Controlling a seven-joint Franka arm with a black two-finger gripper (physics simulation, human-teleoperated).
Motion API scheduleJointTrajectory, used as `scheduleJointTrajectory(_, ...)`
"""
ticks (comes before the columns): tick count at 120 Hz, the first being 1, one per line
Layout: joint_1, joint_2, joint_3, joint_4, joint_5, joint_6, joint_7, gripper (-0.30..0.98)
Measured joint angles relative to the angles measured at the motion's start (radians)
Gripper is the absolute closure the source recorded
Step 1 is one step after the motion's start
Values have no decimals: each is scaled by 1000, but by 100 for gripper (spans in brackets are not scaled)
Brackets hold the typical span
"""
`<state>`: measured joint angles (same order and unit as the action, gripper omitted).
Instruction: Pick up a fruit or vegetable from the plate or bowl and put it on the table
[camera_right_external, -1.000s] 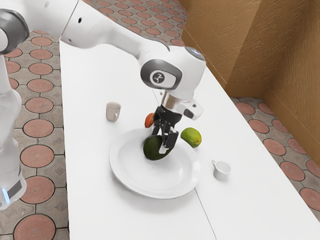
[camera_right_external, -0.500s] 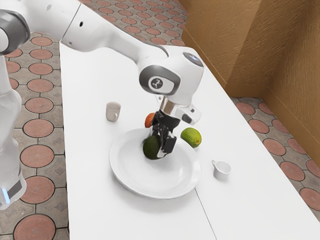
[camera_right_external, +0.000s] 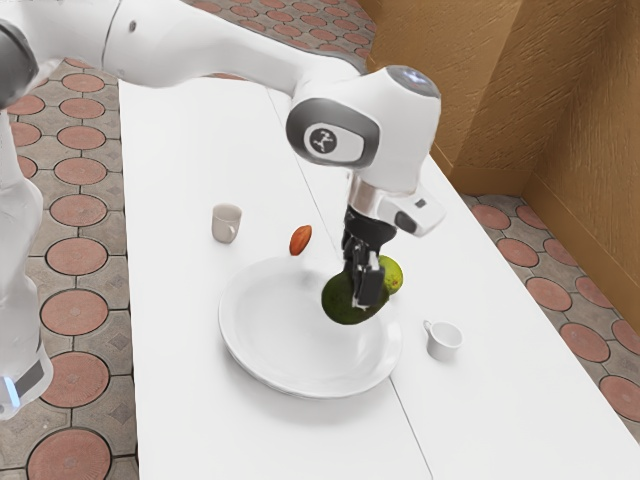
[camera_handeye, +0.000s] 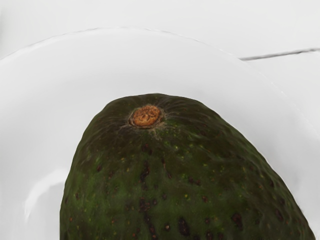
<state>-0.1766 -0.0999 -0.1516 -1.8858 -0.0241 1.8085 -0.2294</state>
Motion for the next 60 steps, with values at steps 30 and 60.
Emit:
scheduleJointTrajectory(30,-28,242,-339,300,55,-31,-3,54)
scheduleJointTrajectory(60,-15,332,-410,373,119,-33,-8,22)
